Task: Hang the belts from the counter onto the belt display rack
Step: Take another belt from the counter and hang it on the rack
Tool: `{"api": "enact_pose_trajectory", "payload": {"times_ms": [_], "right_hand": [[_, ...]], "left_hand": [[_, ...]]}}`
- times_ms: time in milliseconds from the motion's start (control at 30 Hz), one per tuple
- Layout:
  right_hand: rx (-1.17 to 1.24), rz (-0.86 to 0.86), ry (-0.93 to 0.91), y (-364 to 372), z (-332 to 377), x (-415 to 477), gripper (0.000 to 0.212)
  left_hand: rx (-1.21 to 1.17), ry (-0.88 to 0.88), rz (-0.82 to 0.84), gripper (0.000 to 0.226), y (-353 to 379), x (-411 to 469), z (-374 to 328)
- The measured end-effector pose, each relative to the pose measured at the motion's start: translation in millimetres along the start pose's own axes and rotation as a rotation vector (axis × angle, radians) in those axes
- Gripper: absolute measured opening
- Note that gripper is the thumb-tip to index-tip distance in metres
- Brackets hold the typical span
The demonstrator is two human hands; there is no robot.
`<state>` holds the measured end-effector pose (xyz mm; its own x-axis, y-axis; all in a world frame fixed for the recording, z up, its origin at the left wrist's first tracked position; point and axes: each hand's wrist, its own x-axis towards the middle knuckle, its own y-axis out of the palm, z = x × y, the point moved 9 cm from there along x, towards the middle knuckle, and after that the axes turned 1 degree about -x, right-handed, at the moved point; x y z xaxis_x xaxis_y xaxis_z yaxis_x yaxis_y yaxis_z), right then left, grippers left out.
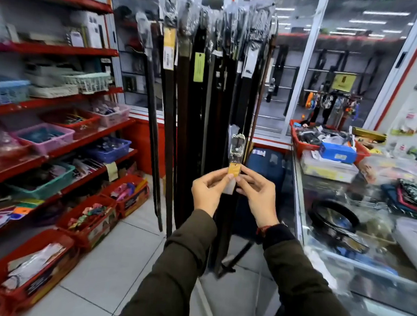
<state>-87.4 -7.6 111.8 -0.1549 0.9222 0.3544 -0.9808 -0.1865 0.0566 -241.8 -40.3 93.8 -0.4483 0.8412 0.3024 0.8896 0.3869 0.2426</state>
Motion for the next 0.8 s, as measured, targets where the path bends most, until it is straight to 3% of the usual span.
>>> {"api": "enact_pose_trajectory", "payload": {"times_ms": [233,500,800], "right_hand": [[0.075,0.110,-0.075,80,59,57,0.032],[0.245,0.133,-0.146,151,139,100,0.036],[0.260,0.158,-0.274,200,225,152,0.031]], "left_hand": [[-0.116,0.053,-0.079,0.025,-41,62,-61],[-0.030,0.315,-0.132,0.018,-71,108,-180],[-0.023,0.418,-0.233,0.026,-96,158,-278]]}}
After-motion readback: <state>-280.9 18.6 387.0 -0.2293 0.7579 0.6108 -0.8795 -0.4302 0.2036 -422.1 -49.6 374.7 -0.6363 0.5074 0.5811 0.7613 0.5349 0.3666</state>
